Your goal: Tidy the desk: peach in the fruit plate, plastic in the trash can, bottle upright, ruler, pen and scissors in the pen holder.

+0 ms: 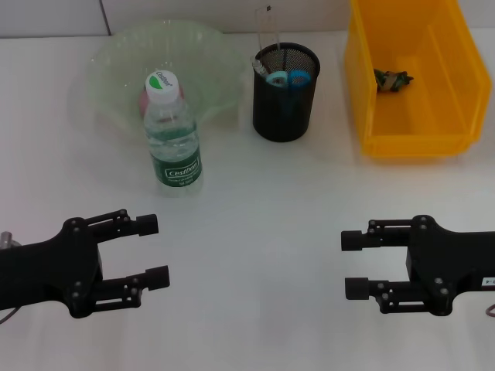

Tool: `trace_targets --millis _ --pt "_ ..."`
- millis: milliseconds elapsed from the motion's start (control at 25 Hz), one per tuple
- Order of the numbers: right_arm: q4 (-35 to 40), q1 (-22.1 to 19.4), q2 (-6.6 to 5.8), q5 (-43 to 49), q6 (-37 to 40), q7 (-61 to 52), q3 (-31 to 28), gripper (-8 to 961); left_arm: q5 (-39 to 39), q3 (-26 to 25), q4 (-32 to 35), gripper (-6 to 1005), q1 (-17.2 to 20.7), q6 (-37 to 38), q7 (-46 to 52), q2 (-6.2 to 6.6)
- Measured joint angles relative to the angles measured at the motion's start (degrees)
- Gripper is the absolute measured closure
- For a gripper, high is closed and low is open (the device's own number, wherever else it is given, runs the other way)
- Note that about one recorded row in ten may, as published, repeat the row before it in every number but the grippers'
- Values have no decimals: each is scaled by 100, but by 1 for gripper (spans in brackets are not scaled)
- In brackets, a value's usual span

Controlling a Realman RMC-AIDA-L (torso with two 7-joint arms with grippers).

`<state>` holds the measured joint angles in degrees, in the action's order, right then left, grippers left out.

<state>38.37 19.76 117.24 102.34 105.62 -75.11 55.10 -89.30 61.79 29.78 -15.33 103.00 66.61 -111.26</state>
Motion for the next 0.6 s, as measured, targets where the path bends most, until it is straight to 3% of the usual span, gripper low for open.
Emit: trace_targets --millis 600 --pt "3 53 59 -38 -155 14 -9 302 1 0 -7 215 22 10 1 -16"
